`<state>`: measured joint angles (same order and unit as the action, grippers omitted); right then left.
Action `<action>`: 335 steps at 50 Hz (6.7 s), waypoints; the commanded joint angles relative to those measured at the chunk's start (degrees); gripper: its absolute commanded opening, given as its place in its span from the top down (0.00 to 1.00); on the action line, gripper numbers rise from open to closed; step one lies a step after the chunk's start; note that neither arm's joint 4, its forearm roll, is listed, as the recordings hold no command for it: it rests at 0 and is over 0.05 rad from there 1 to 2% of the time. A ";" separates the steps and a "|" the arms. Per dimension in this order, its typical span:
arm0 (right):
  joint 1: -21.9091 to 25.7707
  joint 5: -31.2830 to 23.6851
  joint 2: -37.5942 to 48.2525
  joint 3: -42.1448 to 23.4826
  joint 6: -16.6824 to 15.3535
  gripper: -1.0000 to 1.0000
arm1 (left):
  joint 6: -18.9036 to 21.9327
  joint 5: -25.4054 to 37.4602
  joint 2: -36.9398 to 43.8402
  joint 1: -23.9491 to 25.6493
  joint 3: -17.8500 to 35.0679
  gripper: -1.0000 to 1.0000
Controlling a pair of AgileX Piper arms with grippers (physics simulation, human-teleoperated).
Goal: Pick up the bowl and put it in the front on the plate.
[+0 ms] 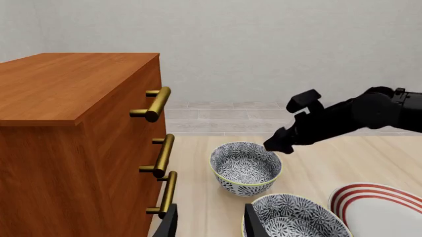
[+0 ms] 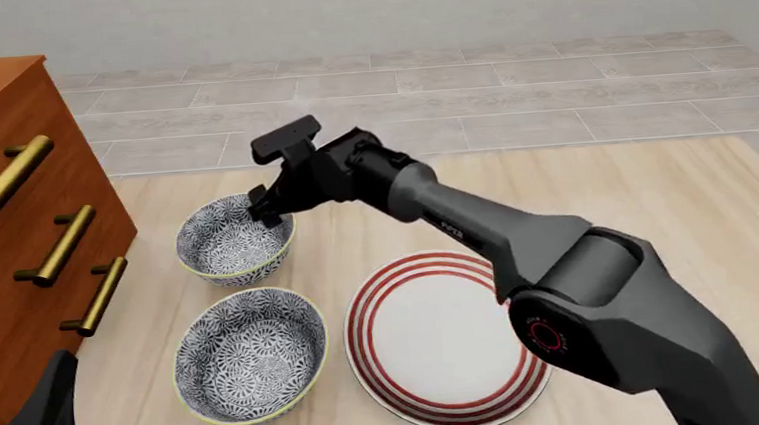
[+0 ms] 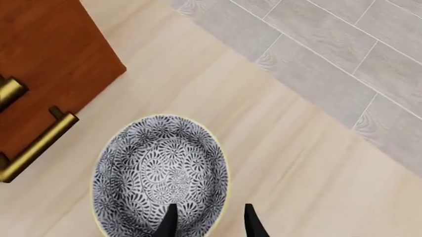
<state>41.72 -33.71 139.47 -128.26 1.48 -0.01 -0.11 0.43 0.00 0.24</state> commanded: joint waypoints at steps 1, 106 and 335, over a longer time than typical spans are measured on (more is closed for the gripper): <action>0.38 2.52 -0.44 2.51 2.65 0.00 | 0.01 0.00 0.00 0.01 0.00 0.00; 1.03 12.05 2.69 10.40 10.08 0.00 | 0.01 0.00 0.00 0.01 0.00 0.00; -5.41 4.67 -57.32 69.68 18.51 1.00 | 0.00 0.00 -0.01 0.00 0.00 0.00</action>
<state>34.53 -28.41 85.41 -62.13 18.33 -0.01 -0.11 0.43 -0.01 0.24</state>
